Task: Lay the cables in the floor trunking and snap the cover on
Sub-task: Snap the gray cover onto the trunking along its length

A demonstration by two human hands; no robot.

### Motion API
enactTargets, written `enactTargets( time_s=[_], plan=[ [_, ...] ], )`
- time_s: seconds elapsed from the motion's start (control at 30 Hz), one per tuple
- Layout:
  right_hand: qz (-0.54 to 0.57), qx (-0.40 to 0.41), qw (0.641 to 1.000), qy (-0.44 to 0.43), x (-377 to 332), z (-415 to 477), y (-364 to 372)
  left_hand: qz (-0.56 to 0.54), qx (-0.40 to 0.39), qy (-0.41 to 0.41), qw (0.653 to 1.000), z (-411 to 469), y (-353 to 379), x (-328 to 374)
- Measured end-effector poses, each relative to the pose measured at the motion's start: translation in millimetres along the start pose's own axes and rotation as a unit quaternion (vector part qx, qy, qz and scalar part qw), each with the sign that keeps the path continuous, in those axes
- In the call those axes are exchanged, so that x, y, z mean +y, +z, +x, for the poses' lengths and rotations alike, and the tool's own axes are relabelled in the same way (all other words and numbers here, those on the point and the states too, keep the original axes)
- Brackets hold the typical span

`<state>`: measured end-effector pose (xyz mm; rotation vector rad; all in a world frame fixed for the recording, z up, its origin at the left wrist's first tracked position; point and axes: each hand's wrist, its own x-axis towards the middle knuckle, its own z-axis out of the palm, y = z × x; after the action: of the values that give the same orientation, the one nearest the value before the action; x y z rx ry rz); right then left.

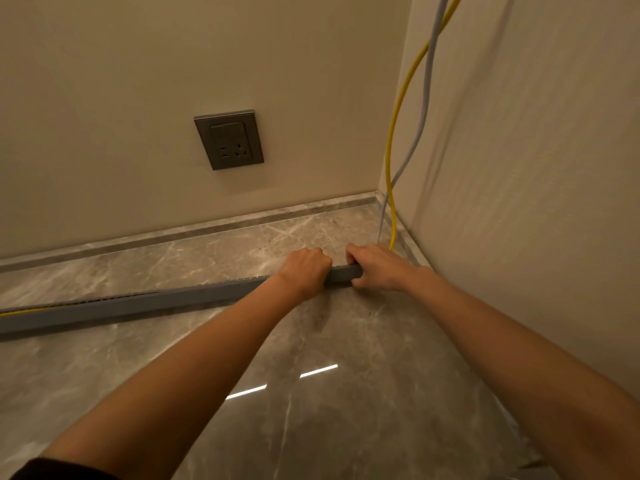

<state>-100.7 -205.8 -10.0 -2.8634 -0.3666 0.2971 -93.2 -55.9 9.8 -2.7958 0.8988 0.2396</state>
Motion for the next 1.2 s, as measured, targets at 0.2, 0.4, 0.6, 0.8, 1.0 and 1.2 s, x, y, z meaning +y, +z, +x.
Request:
enactTargets(
  time_s=[0.2, 0.4, 0.6, 0.8, 1.0, 1.2],
  plan=[
    [0.055, 0.006, 0.998, -0.003, 1.7, -2.3, 1.8, -0.018, -0.003, -0.005, 1.0, -1.6, -5.0, 1.1],
    [0.063, -0.011, 0.998, 0.028, 1.1, -4.3, 4.0, -0.01, 0.009, 0.009, 1.0, -5.8, -1.4, 0.2],
    [0.012, -0.03, 0.999, 0.013, 1.8, -5.1, 7.1, 0.006, 0.03, 0.018, 0.999, -8.9, 9.9, 3.8],
    [-0.016, -0.009, 1.0, 0.008, -1.1, -5.5, 8.2, -0.093, 0.039, 0.001, 0.995, -7.7, 10.4, -4.2],
    [-0.033, 0.006, 0.999, 0.007, -2.0, -6.3, 6.7, -0.04, 0.011, 0.008, 0.999, -1.3, 9.5, -3.6],
    [-0.046, 0.01, 0.999, 0.003, -2.0, -5.8, 6.2, -0.059, 0.007, 0.004, 0.998, 0.5, 12.8, -2.3]
  ],
)
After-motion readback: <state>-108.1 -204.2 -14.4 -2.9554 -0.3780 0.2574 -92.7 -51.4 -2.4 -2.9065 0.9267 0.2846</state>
